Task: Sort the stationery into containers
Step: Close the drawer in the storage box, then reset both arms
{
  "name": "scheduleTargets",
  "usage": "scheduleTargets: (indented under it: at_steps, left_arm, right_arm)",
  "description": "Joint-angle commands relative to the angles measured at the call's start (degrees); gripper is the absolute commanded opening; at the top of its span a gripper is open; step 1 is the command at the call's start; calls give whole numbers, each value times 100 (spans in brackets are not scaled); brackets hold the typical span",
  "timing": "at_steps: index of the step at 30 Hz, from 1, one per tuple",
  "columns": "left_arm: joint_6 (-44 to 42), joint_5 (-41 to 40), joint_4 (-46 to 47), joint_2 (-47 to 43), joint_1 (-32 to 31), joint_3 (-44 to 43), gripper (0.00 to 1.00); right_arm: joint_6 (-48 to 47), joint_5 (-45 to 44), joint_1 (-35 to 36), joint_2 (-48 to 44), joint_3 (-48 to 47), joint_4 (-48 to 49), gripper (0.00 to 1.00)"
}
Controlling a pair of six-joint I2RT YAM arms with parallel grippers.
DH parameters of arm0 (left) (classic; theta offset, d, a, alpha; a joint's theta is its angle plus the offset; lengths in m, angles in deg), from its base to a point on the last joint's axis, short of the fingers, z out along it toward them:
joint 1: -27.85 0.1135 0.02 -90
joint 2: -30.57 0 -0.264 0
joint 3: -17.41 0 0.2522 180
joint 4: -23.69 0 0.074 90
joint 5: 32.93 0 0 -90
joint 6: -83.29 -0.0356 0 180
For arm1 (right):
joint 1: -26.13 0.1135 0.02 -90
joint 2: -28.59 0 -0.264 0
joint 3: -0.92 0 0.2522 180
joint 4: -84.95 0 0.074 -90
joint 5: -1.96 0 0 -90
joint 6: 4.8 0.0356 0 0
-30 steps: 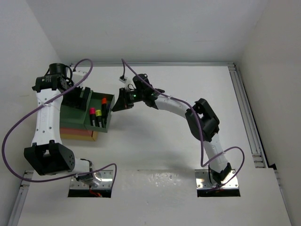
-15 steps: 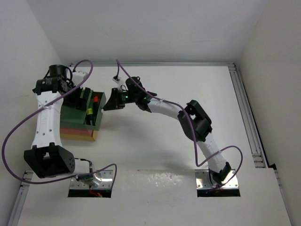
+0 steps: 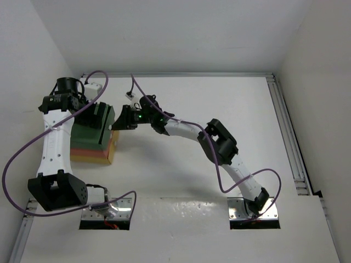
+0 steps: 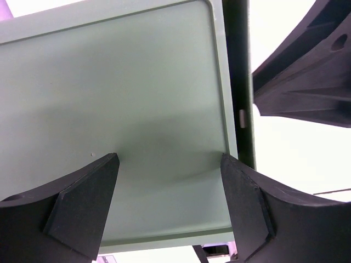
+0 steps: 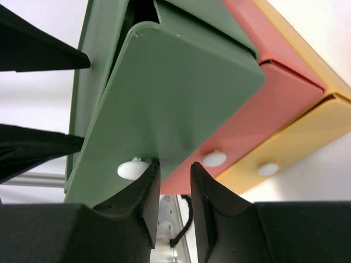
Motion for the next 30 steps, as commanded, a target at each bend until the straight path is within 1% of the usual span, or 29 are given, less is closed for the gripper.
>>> scheduleTargets:
  at_steps: [1, 4, 6, 9, 15, 18, 21, 24, 25, 27, 29, 30]
  left_arm:
    - [86, 238, -139, 155, -48, 298, 82]
    - [86, 238, -121, 173, -48, 324, 82]
    - [86, 238, -112, 182, -48, 325, 82]
    - [86, 212, -112, 190, -48, 333, 82]
    - [112, 124, -104, 173, 14, 219, 82]
    - [199, 150, -42, 155, 75, 0, 84]
    - [340, 115, 106, 85, 119, -334, 86]
    - [498, 62, 274, 15, 181, -782, 89]
    - [542, 36, 300, -11, 198, -896, 92]
    - [569, 62, 423, -125, 207, -1212, 100]
    - [578, 299, 563, -248, 198, -1406, 100]
    - [569, 395, 616, -258, 137, -1450, 100]
  right_arm:
    - [103, -72, 131, 41, -438, 683, 29]
    - [121, -151, 183, 137, -552, 780, 33]
    - [165, -195, 201, 207, -614, 859, 39]
    - [183, -204, 227, 251, -676, 894, 43]
    - [104, -81, 175, 50, -509, 850, 47]
    - [33, 42, 70, -118, -281, 789, 49]
    - [-89, 183, -88, -477, 18, 692, 51]
    - [-291, 323, -290, -873, 308, 517, 53]
    - [-449, 411, -395, -1082, 404, 455, 54]
    - [-739, 490, -510, -1303, 405, -27, 55]
    - [-1275, 596, -677, -1663, 344, -651, 56]
    - [-1755, 622, -817, -1795, 265, -940, 57]
